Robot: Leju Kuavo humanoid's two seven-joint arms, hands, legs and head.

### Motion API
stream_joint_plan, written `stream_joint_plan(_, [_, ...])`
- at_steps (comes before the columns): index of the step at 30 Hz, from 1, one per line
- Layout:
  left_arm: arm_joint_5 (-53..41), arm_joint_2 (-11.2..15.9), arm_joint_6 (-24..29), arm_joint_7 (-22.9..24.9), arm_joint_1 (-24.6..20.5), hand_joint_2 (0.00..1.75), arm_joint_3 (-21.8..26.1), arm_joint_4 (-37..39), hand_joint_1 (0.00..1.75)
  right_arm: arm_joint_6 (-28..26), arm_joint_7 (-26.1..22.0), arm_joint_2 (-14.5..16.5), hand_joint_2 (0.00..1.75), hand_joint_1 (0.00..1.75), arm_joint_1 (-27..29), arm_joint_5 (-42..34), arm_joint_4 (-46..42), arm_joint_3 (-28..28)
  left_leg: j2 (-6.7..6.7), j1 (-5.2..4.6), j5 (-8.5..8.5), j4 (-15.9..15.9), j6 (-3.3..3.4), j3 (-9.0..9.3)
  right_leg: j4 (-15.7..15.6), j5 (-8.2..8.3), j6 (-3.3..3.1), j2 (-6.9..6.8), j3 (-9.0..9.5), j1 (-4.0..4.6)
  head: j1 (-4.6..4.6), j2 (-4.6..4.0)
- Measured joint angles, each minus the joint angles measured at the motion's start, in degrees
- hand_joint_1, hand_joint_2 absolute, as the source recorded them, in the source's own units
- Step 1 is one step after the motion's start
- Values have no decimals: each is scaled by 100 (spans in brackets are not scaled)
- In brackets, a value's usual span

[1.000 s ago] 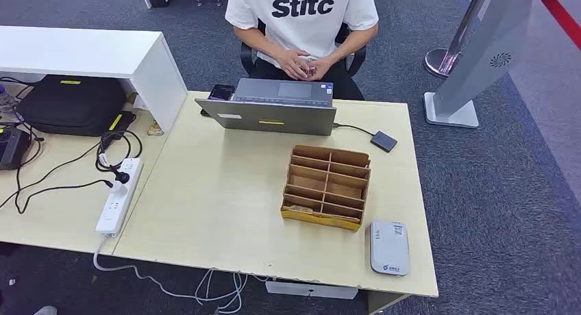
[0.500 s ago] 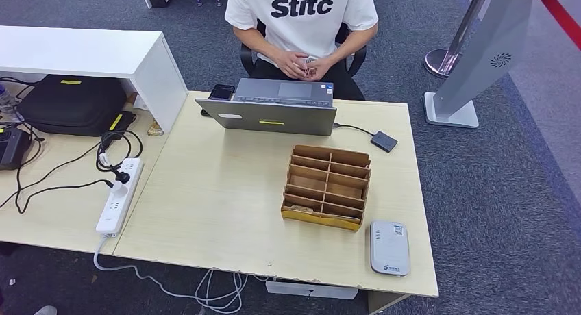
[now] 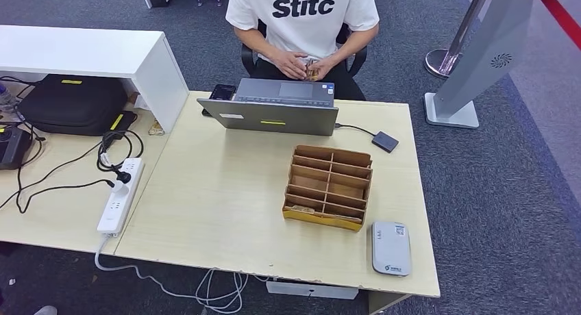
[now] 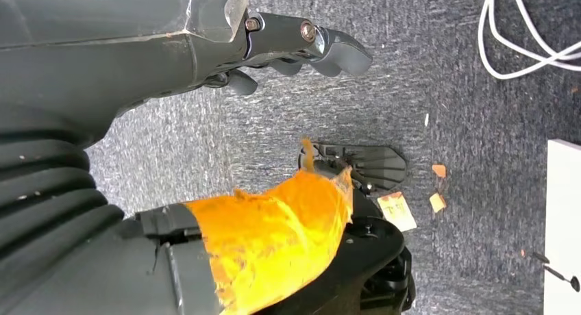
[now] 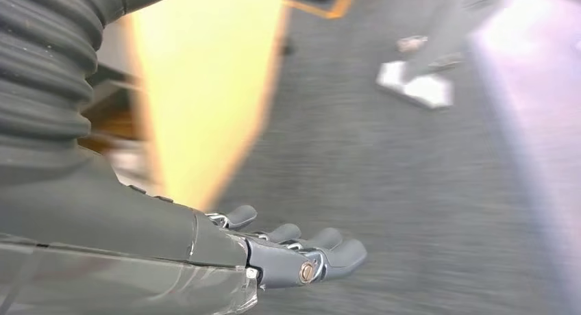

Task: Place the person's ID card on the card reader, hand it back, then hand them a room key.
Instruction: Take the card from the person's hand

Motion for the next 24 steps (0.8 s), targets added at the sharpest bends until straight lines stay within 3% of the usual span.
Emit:
stream_joint_plan(6, [-59, -7, -82, -18, -3, 175, -74, 0, 0, 54, 8, -10, 175, 0, -89, -454, -622, 129, 7, -2, -4, 2, 8, 3, 2, 1, 2, 6, 0, -5, -8, 0])
stream_joint_plan(9, [-42, -19, -124, -109, -4, 175, -90, 0, 0, -130, -88, 115, 175, 0, -185, -833, -1458, 538, 11, -1, -1, 1, 7, 8, 4, 2, 1, 8, 0, -6, -4, 0])
stream_joint_plan(13, [56, -42, -132, -306, -3, 175, -95, 0, 0, -580, -746, 361, 175, 0, -129, -793, -2891, 1597, 16, -1, 0, 1, 8, 12, 5, 2, 0, 15, 2, -5, -4, 0])
stream_joint_plan(20, [278, -62, -68, -432, -4, 175, -95, 0, 0, -1952, -154, 1250, 175, 0, 665, -903, -5902, 3818, 29, 8, -1, 0, 5, 16, 7, 1, -1, 34, -3, 3, -7, 0])
stream_joint_plan(24, [257, -72, -65, -585, 3, 175, -95, 0, 0, -2091, -915, 1334, 175, 0, 913, -303, -6758, 4560, 26, 9, -1, -1, 5, 13, 7, 0, -1, 30, 0, 5, -4, 0])
